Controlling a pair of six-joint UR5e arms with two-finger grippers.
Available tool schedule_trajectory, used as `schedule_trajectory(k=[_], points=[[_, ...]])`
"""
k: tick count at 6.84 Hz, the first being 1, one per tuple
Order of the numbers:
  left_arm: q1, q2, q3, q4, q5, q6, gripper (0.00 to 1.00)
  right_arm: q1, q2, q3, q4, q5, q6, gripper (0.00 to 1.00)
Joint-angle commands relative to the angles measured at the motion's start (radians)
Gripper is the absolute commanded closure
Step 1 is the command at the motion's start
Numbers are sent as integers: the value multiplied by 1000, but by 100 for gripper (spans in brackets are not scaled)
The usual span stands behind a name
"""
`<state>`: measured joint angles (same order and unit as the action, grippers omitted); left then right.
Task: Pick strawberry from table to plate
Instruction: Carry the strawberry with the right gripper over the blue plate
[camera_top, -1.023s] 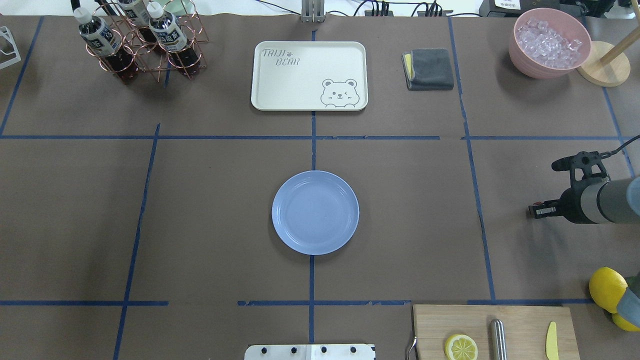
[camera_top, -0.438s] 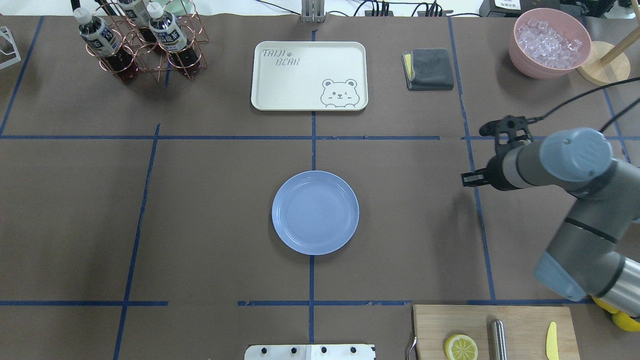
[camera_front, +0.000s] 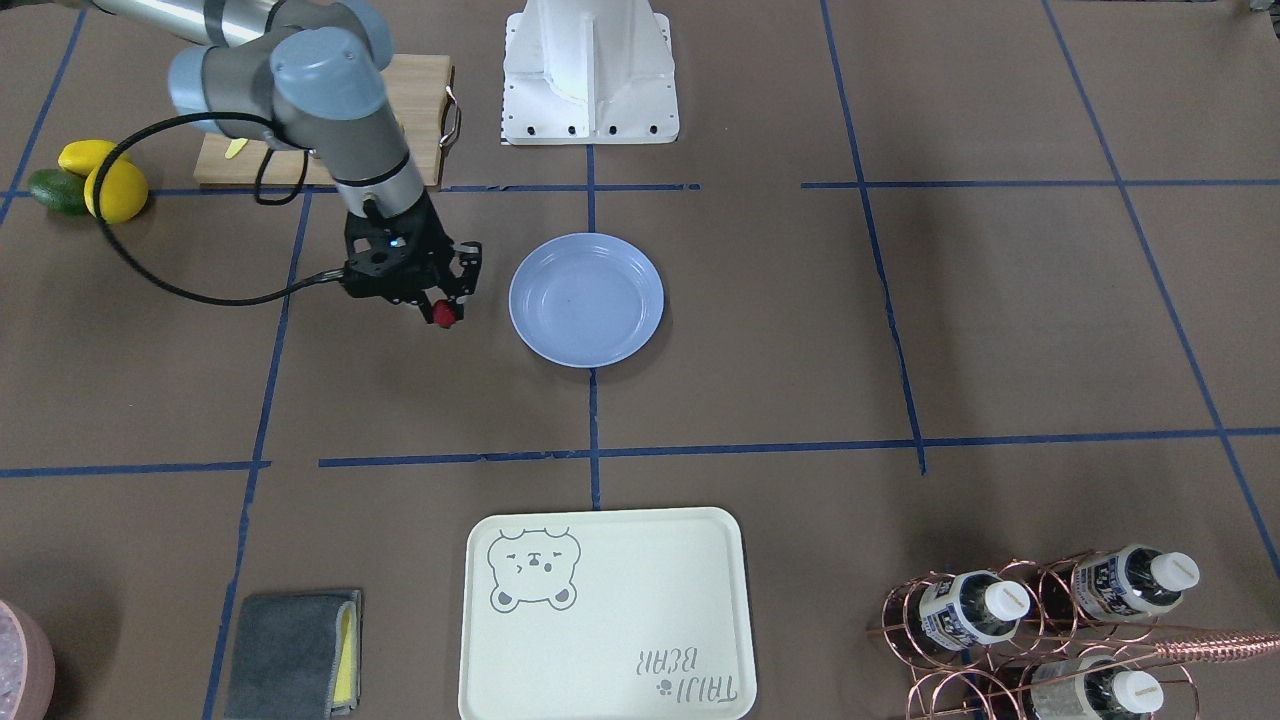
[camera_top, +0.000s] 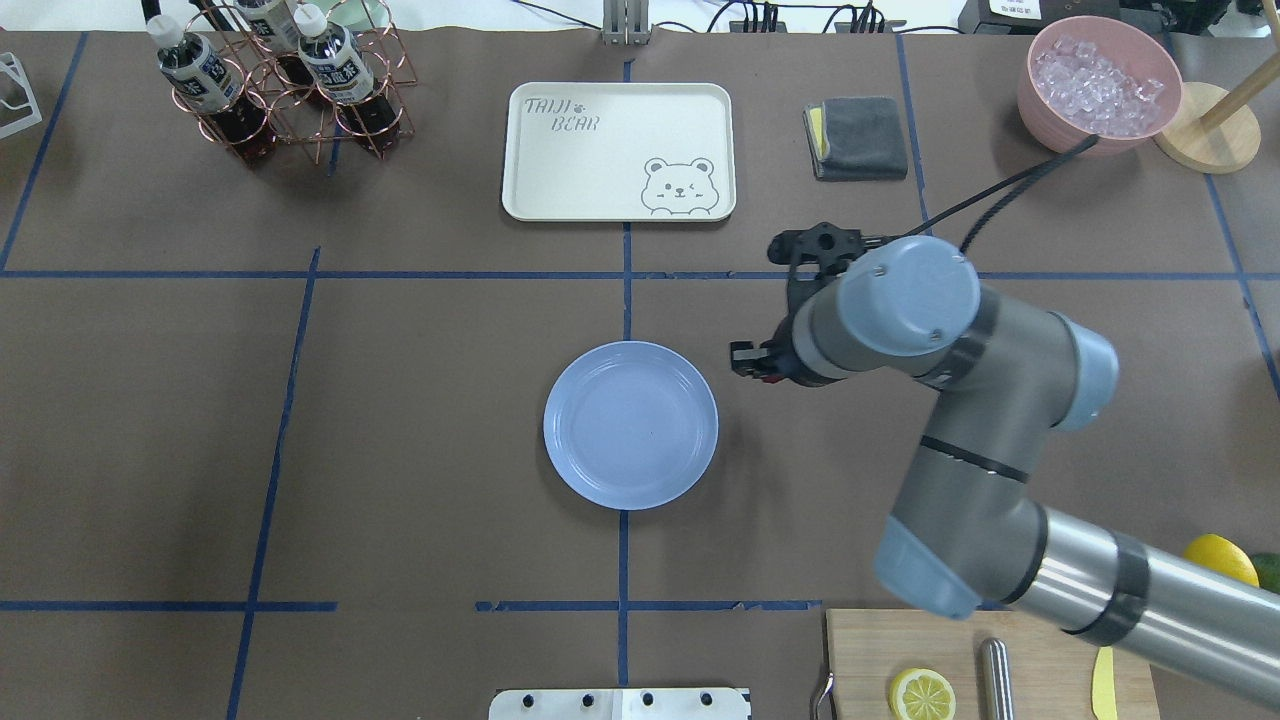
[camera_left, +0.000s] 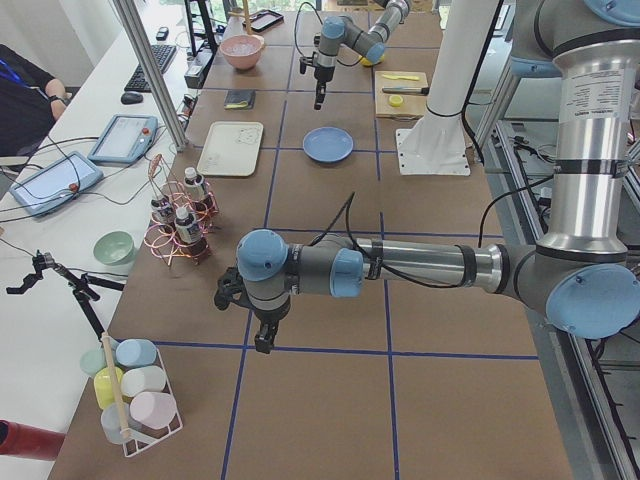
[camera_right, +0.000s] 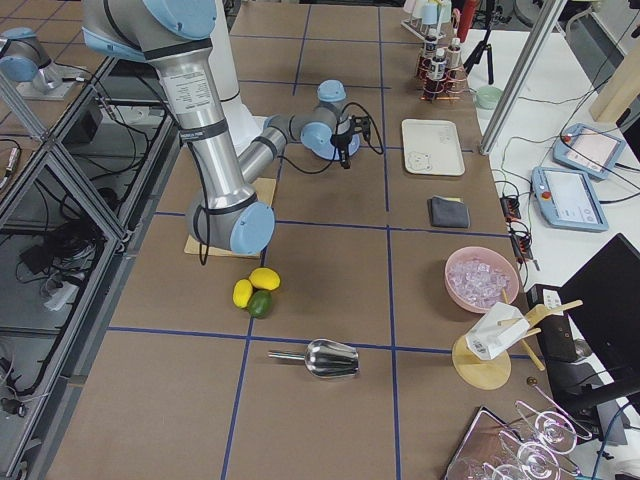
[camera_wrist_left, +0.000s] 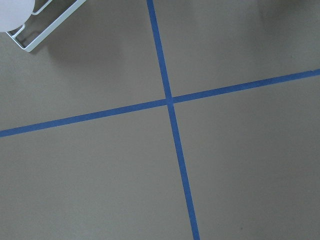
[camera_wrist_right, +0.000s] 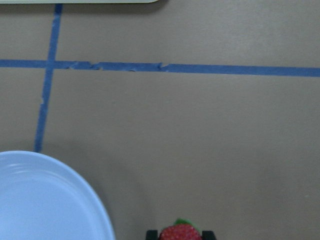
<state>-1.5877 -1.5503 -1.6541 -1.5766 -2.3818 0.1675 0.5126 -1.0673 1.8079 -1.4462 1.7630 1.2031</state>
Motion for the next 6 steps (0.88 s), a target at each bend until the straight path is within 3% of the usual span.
schedule_trajectory(k=[1, 2, 6], points=[[0, 3, -13, 1, 0, -2, 0, -120, 226, -162, -105, -114, 151, 100], [0, 3, -10, 1, 0, -2, 0, -141, 275, -230, -102, -149, 174, 100], [0, 15, -10, 1, 0, -2, 0, -172, 271, -254, -105, -198, 174, 100]])
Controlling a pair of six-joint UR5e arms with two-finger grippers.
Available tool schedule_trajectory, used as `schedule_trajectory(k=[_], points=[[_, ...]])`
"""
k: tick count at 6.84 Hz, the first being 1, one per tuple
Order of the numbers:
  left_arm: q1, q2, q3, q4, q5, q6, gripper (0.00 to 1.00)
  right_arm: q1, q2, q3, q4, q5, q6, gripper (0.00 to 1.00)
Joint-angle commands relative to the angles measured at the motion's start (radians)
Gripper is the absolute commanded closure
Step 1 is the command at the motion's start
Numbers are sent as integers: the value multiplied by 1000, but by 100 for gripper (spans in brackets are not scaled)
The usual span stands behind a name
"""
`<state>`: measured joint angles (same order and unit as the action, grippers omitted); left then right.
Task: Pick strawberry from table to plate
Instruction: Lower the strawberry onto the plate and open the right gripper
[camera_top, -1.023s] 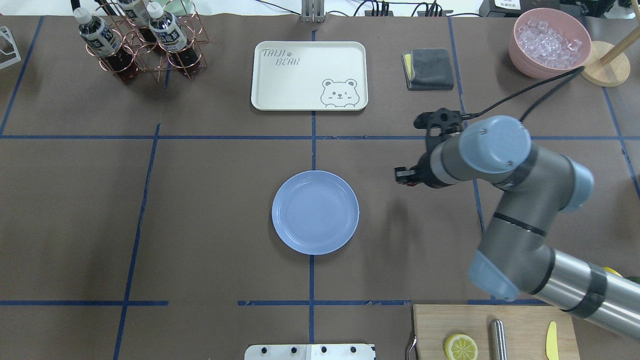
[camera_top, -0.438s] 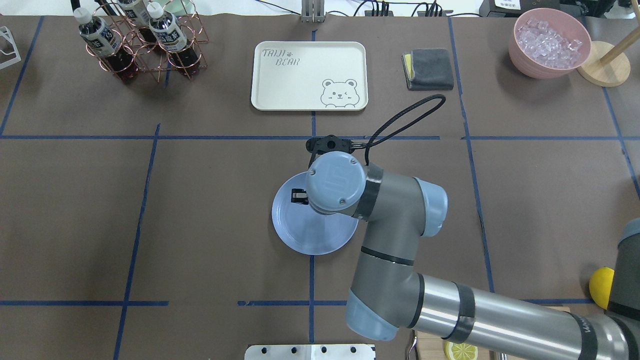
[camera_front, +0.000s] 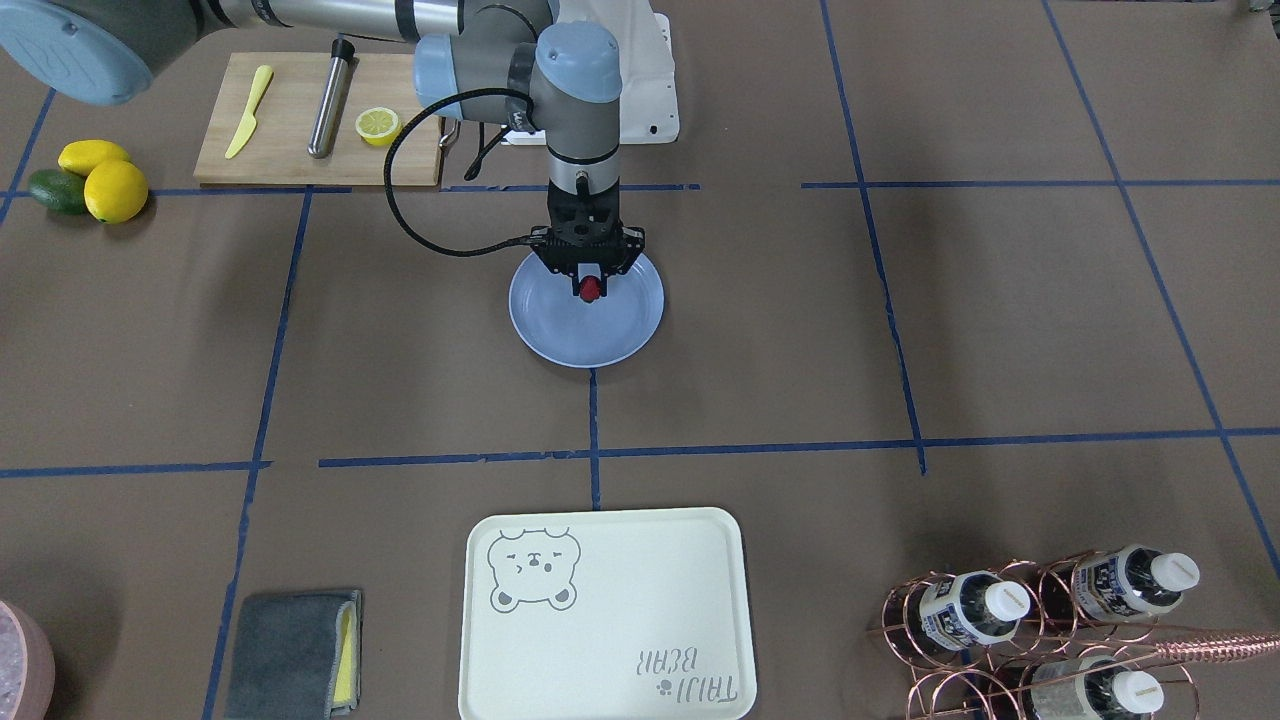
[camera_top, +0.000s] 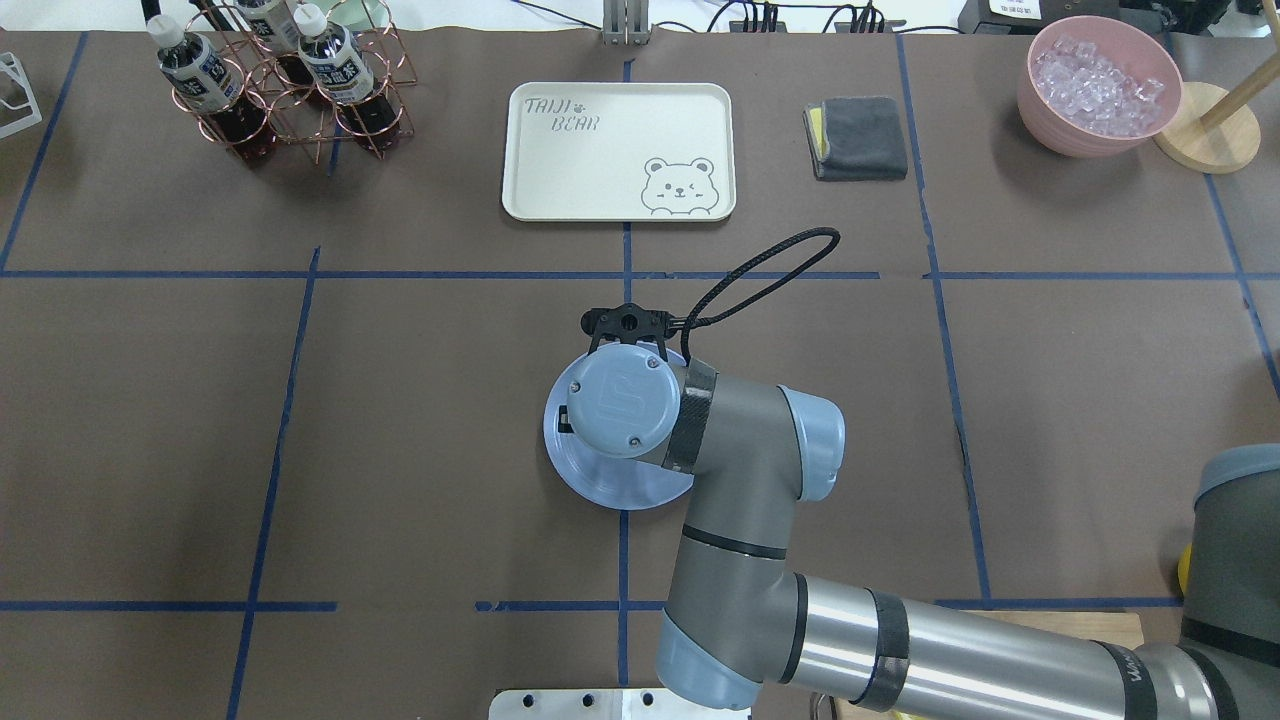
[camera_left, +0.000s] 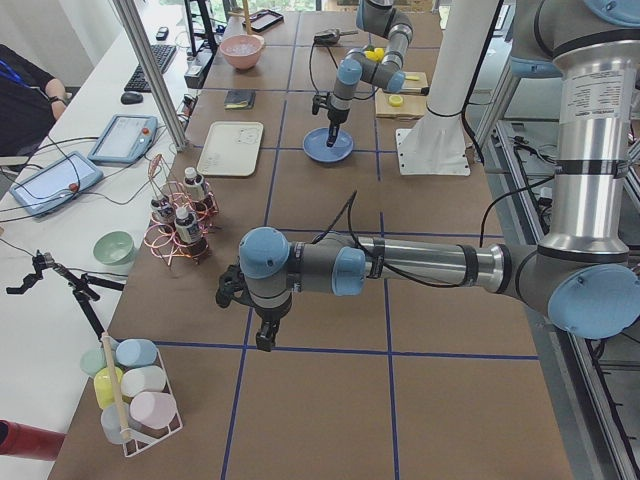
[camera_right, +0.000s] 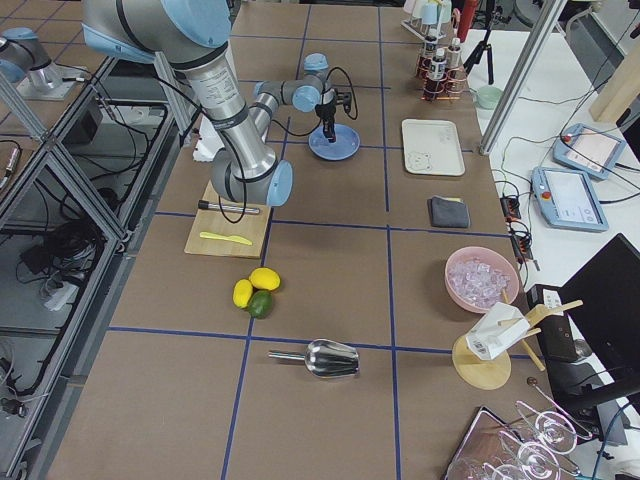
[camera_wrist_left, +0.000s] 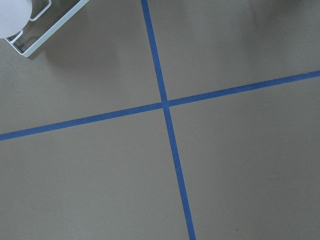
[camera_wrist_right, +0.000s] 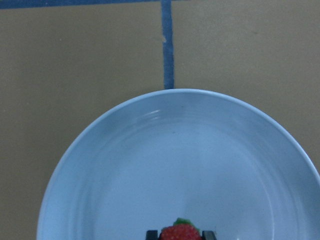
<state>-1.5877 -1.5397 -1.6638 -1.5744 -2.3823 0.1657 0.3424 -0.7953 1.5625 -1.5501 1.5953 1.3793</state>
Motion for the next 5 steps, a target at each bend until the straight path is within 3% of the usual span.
schedule_trajectory(k=[1, 3, 4, 5], points=[[0, 13, -4, -1, 0, 0, 0, -3, -1, -16, 1, -53, -8, 100], [0, 15, -4, -1, 0, 0, 0, -2, 1, -22, 2, -57, -13, 98], [0, 15, -2, -1, -2, 0, 0, -3, 2, -24, 2, -55, -11, 76], [0, 15, -1, -1, -2, 0, 0, -3, 4, -27, 2, -55, -5, 72]])
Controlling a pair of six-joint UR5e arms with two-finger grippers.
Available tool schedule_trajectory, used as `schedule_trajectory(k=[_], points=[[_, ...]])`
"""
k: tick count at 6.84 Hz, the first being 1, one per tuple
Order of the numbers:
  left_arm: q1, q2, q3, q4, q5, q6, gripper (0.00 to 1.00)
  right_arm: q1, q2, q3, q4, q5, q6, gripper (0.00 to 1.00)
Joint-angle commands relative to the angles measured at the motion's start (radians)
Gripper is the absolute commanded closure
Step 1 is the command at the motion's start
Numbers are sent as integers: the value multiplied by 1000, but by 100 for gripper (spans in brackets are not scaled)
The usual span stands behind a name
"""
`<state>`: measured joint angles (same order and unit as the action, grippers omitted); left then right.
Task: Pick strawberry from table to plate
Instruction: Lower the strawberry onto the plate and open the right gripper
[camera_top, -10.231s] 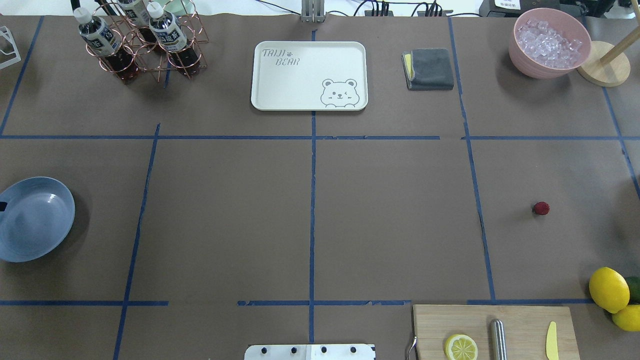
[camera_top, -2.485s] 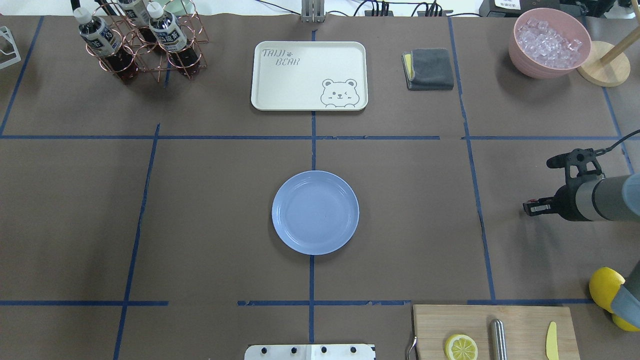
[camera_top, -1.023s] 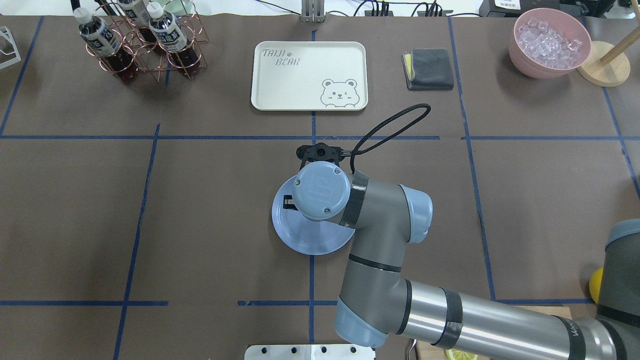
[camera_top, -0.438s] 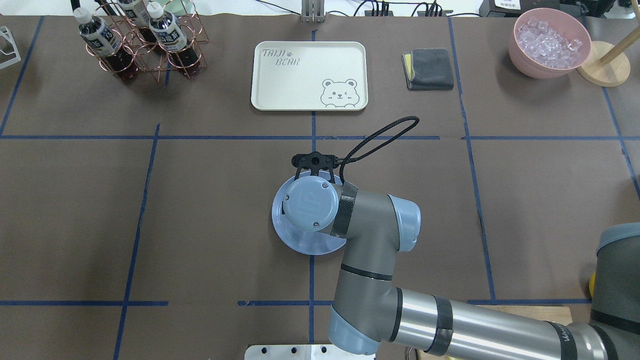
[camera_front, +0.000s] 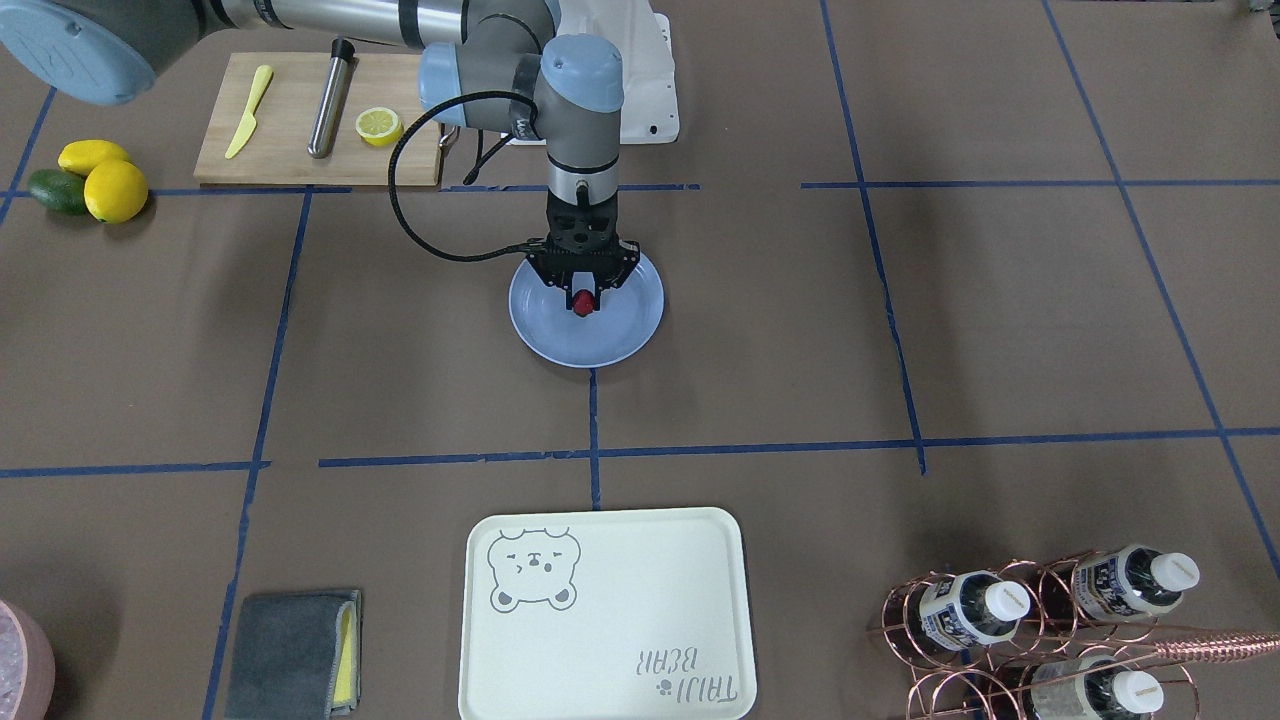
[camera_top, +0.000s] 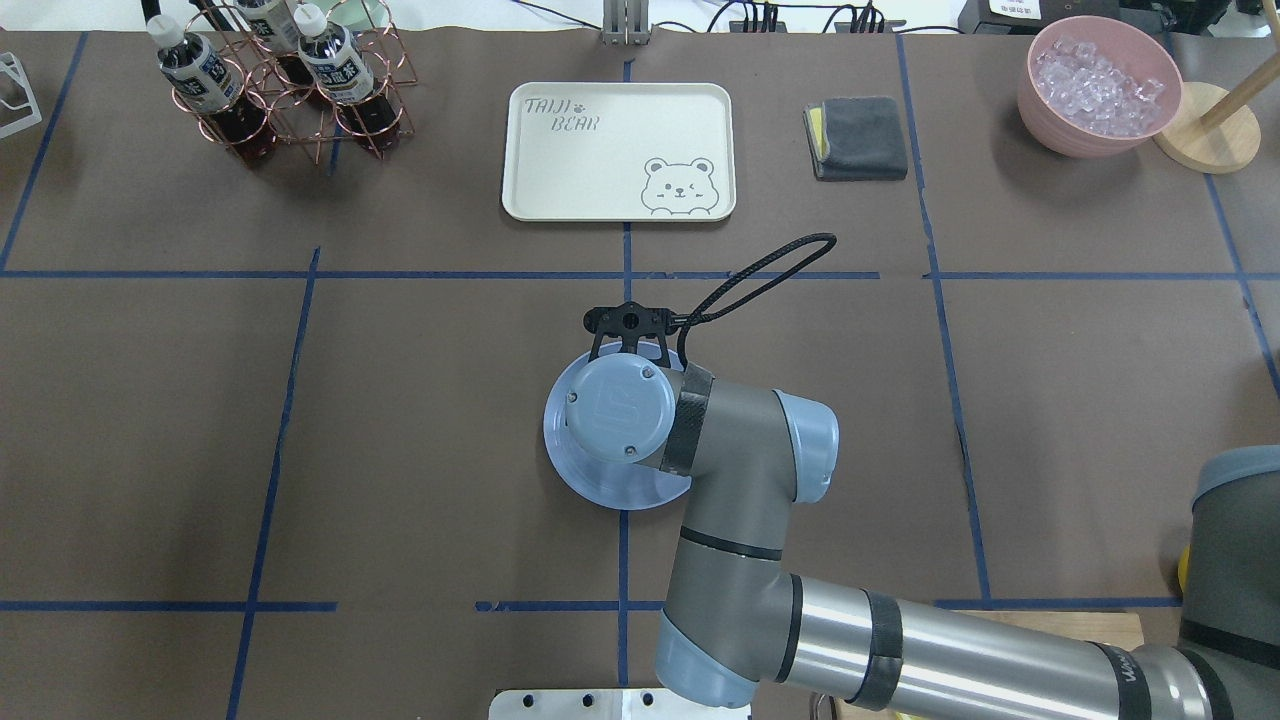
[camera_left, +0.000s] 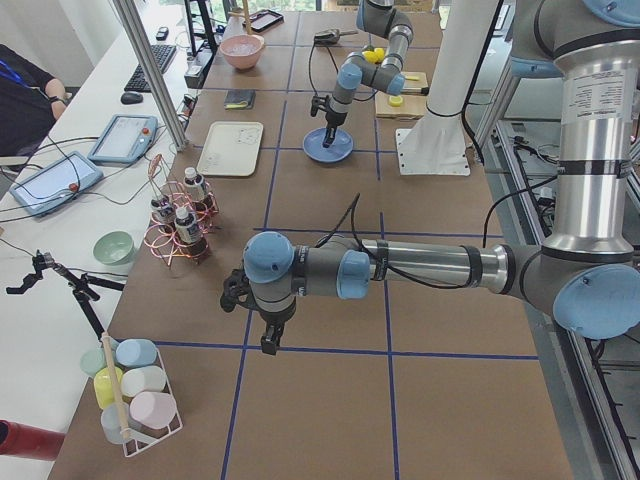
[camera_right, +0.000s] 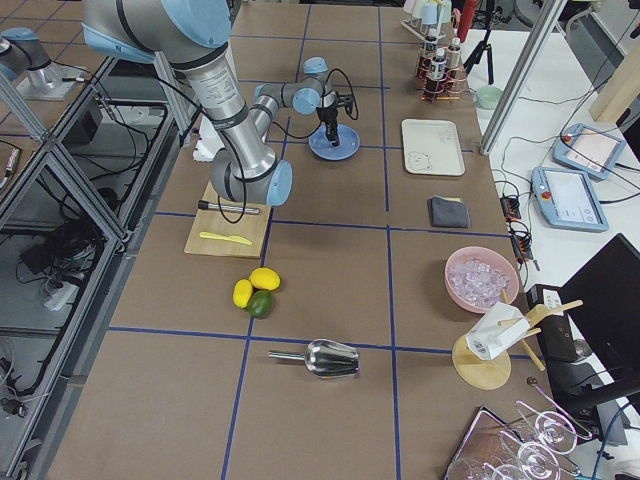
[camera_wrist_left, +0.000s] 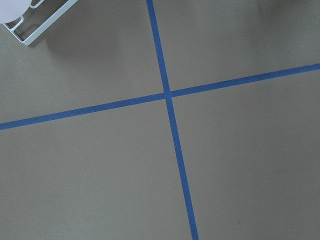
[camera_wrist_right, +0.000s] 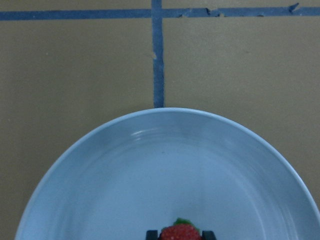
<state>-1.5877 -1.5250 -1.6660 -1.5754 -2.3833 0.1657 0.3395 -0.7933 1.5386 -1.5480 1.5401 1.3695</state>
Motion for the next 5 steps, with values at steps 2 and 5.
schedule_trajectory(k=[2, 5], points=[[0, 0, 0, 0, -1, 0, 0, -8, 2, -5, 2, 2, 10, 62], [0, 0, -1, -2, -1, 0, 0, -14, 0, -5, 3, 2, 13, 16]])
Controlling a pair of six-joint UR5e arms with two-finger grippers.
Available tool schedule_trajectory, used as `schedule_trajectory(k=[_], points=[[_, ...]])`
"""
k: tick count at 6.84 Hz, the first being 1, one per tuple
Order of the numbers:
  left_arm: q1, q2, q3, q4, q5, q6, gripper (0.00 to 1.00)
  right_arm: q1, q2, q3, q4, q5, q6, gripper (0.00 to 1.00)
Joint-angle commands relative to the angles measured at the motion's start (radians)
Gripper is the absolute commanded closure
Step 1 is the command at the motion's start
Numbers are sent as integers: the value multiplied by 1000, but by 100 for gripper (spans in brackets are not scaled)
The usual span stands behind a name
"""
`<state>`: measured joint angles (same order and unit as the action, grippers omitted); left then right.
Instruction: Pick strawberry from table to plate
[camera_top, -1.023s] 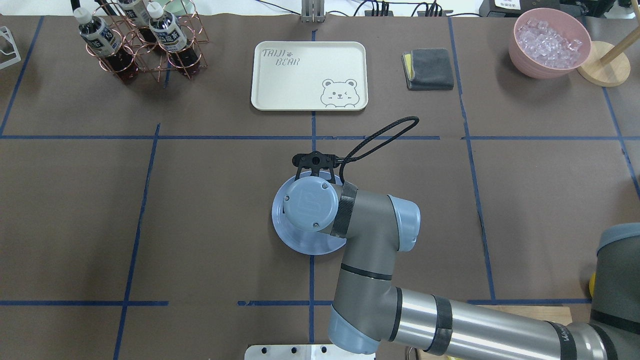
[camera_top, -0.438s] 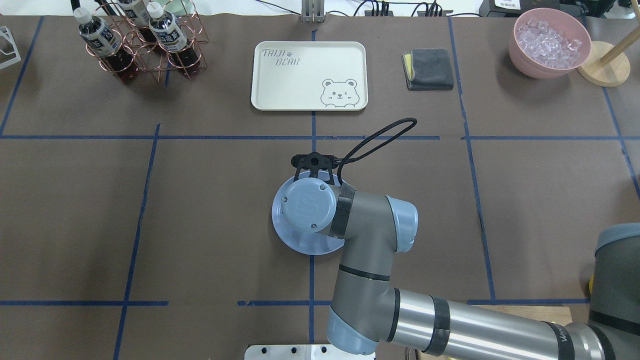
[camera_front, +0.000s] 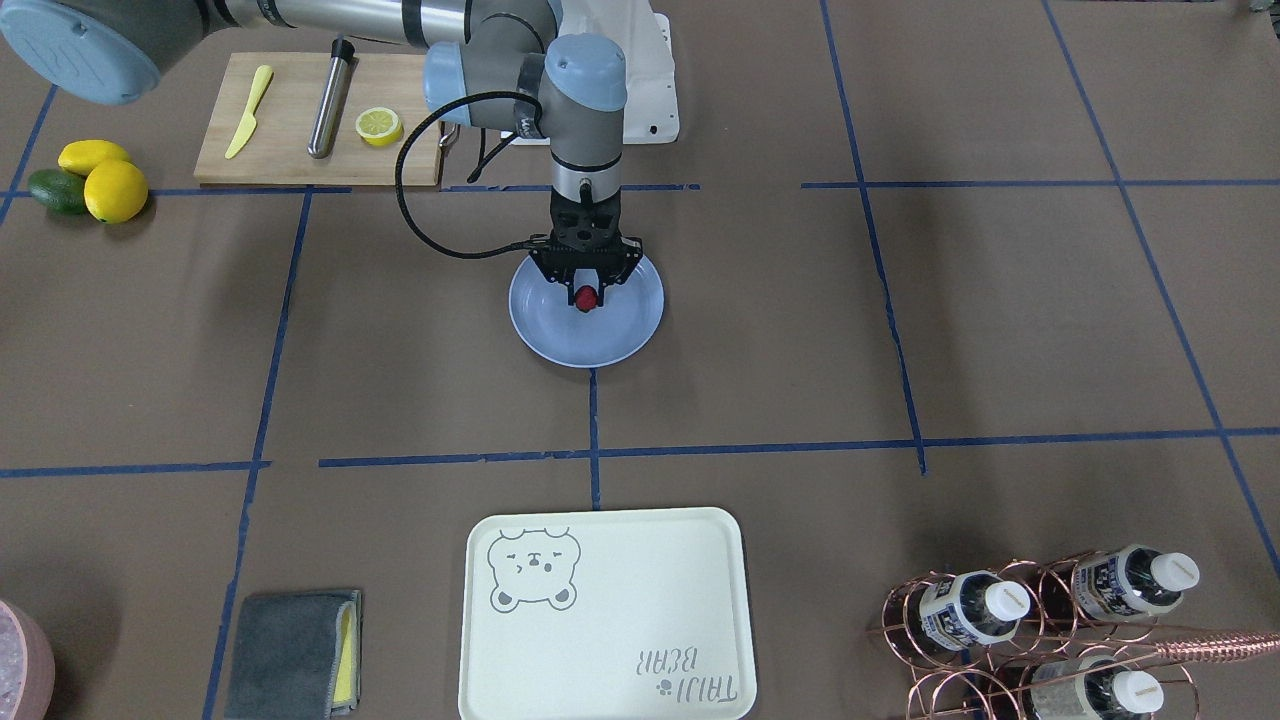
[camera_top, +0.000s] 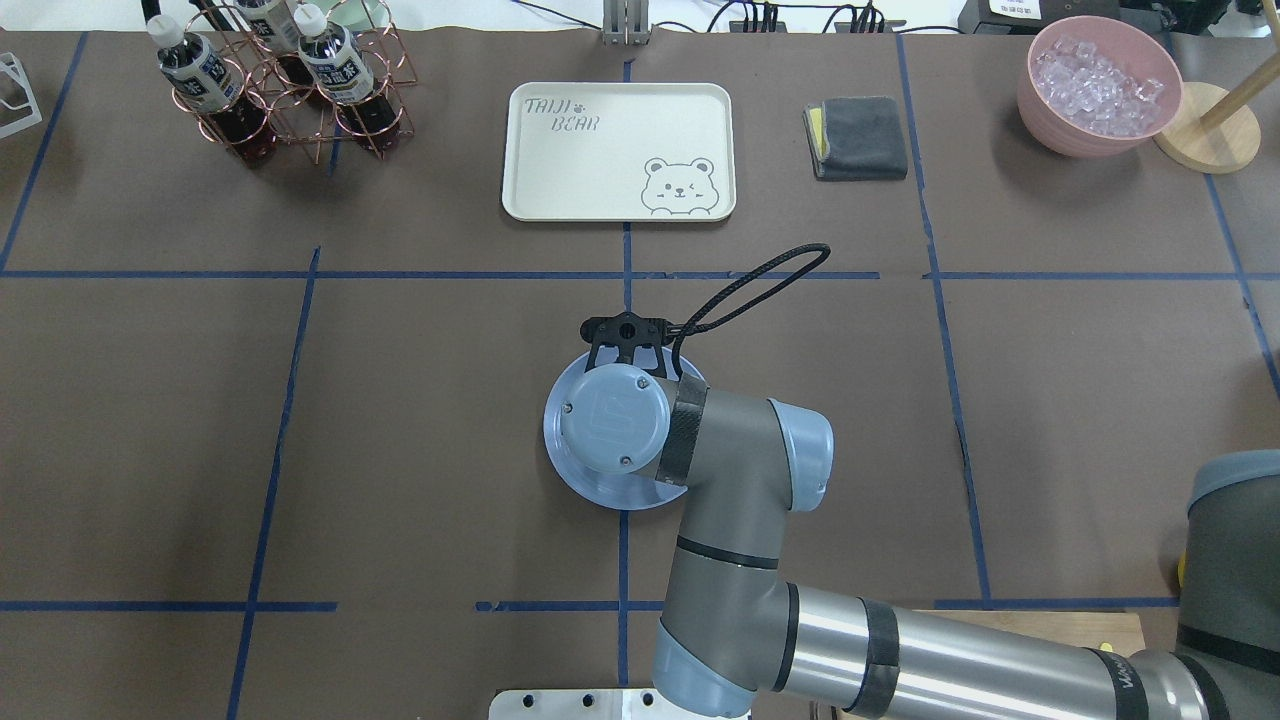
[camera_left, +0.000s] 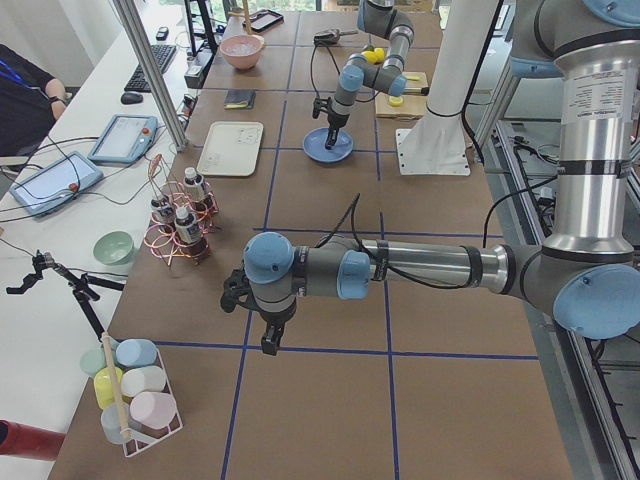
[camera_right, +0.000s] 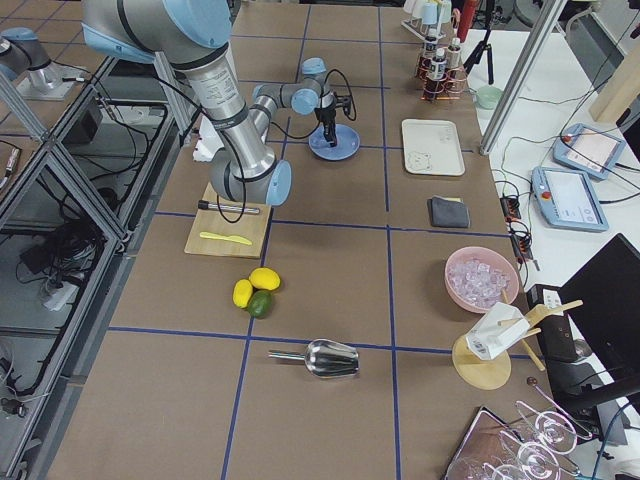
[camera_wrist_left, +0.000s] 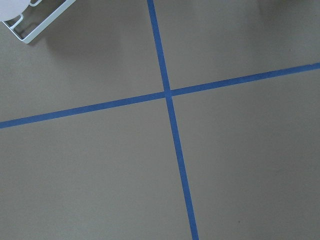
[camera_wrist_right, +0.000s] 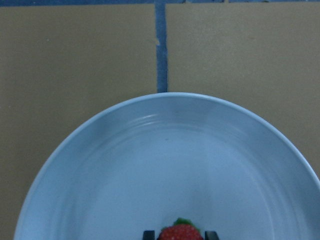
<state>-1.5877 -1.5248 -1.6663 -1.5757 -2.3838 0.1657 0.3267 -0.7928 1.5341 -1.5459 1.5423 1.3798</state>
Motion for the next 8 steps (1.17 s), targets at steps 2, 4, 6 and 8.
schedule_trajectory(k=[2, 4, 6, 8], points=[[0, 0, 2, 0, 0, -2, 0, 0, 1, 7, 4, 2, -1, 1], [0, 0, 0, -1, 2, 0, 0, 96, -8, 59, -2, 88, -69, 0], [0, 2, 5, -1, 2, 2, 0, 348, -134, 131, -5, 310, -318, 0], [0, 5, 2, -1, 3, 3, 0, 611, -343, 179, -2, 488, -733, 0]])
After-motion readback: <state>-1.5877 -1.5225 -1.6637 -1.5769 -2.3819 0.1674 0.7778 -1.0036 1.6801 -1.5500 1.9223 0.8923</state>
